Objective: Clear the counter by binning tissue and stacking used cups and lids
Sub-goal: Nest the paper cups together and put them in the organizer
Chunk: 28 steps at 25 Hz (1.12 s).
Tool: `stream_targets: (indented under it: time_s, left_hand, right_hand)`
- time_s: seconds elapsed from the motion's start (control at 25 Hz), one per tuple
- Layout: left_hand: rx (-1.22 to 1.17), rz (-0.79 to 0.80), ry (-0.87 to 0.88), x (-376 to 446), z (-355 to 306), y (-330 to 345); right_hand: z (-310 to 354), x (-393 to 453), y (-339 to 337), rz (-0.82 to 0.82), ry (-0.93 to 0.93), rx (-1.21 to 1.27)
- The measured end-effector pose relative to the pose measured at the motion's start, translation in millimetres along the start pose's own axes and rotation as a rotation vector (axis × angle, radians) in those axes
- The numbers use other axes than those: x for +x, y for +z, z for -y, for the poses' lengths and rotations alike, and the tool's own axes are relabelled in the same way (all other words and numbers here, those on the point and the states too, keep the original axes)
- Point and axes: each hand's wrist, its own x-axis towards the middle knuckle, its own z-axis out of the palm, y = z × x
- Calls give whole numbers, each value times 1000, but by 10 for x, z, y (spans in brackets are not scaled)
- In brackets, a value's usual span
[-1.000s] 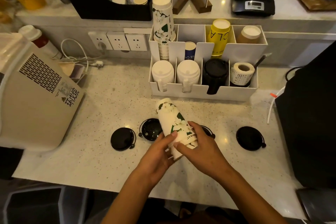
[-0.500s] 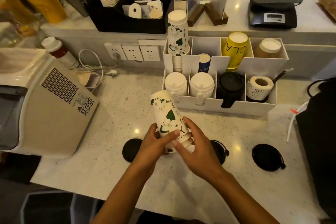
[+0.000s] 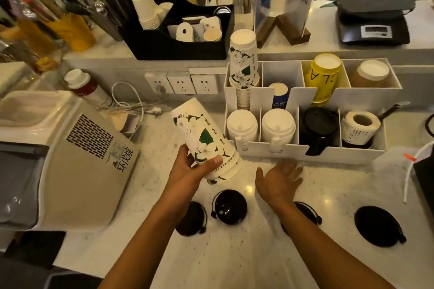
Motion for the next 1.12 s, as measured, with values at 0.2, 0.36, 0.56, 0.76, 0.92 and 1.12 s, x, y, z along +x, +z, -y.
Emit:
stream_targets:
  time_s: [0.2,0.36,0.56,0.76,0.92,1.12]
  left_hand:
    - [34,7,146,427,-461,-30]
    - [102,57,258,803,-912,25]
    - [241,97,454,1292,-1537,142]
    - [300,154,584,1709,-1953,319]
    - [328,198,575,1946,-1988,492]
    - [355,220,516,2113,-1850,596]
  right_hand:
    - [192,56,259,-47,128,44]
    - [199,57,369,-93,156,-3]
    - [149,127,487,-162,172,-58]
    - [141,167,546,-210,164,-50]
    - [145,191,539,-233,178,-47]
    - [148,188,543,-251,177,-75]
